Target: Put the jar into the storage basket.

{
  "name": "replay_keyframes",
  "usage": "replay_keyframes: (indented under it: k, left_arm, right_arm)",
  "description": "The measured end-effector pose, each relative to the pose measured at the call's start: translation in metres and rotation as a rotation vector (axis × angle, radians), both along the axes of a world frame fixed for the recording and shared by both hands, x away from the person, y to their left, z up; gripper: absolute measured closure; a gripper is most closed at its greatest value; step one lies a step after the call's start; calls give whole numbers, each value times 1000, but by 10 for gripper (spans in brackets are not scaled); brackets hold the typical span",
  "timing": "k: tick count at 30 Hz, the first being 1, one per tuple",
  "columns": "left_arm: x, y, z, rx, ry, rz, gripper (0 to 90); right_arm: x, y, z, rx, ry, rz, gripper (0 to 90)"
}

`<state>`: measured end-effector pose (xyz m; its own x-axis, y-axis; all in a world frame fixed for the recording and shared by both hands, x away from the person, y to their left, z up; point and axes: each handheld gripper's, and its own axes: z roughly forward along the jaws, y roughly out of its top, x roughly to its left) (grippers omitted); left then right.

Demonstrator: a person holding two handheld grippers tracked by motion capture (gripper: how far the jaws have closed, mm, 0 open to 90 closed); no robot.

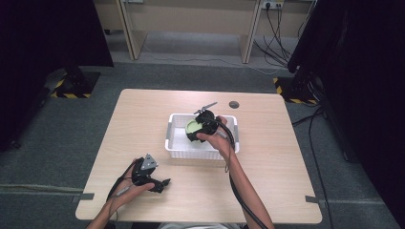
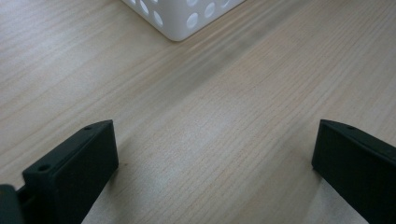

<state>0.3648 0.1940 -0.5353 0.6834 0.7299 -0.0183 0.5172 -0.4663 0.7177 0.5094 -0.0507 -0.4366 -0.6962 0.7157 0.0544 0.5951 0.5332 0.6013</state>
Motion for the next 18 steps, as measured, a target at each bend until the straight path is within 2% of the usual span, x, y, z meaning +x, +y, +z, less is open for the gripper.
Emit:
replay_keyframes:
  k: [18]
  left_arm:
    - [0, 0, 0, 2, 0, -1, 0]
  right_arm:
    - [-28, -12, 8, 49, -32, 52, 45]
